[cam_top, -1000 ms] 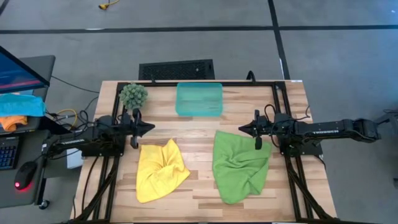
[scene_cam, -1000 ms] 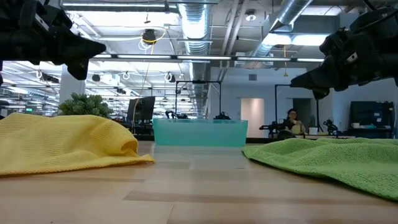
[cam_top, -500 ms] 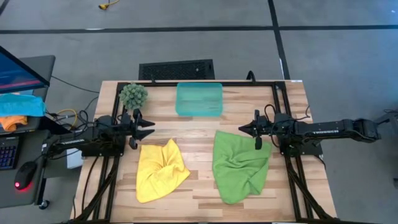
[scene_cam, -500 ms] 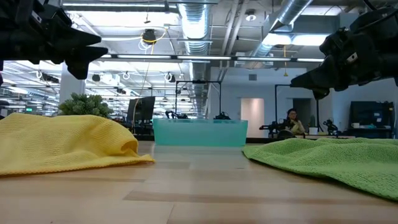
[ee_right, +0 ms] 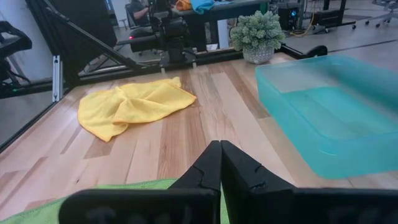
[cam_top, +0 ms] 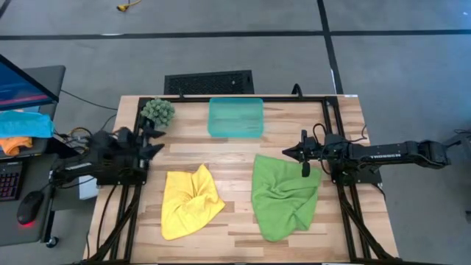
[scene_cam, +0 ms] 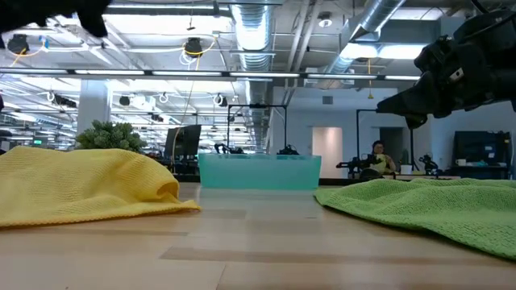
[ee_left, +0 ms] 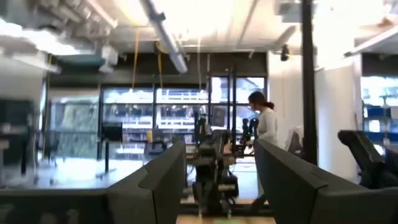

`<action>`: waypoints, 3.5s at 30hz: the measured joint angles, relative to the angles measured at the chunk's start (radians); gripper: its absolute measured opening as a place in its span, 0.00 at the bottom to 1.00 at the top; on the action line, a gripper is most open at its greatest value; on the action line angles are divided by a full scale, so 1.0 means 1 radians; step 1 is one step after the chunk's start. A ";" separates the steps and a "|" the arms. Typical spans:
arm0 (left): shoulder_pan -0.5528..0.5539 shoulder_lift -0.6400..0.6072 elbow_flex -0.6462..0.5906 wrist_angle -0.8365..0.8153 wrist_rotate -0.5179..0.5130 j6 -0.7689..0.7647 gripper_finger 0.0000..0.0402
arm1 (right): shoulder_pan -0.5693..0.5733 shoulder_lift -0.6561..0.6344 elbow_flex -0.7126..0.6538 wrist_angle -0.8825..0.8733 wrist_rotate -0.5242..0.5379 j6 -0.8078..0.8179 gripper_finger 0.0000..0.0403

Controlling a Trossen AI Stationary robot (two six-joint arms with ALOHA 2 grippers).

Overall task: Roll microfiber towels into tight, uniform cylinder then place into a basket
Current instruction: Fold the yellow microfiber cloth

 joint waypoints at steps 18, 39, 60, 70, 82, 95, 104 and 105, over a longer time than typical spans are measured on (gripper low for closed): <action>-0.059 0.555 0.532 -0.763 0.039 0.146 0.45 | 0.000 0.000 0.000 0.000 0.000 0.000 0.07; -0.818 0.935 0.533 -0.895 -0.402 -0.520 0.45 | 0.000 0.000 0.000 0.000 0.000 0.000 0.07; -1.124 1.393 0.534 -0.636 -0.404 -1.015 0.45 | 0.000 0.000 0.000 0.000 0.000 0.000 0.07; -1.143 1.422 0.653 -0.682 -0.338 -1.109 0.45 | 0.000 0.000 0.000 0.000 0.000 0.000 0.07; -1.212 1.449 0.863 -0.940 -0.532 -1.144 0.33 | 0.000 0.000 0.000 0.000 0.000 0.000 0.07; -1.213 1.649 0.862 -0.911 -0.401 -1.188 0.28 | 0.000 0.000 0.000 0.000 0.000 0.000 0.07; -1.223 1.667 0.862 -0.956 -0.377 -1.261 0.45 | 0.000 0.000 0.000 0.000 0.000 0.000 0.07; -1.226 1.667 0.862 -0.961 -0.376 -1.268 0.47 | 0.000 0.000 0.000 0.000 0.000 0.000 0.07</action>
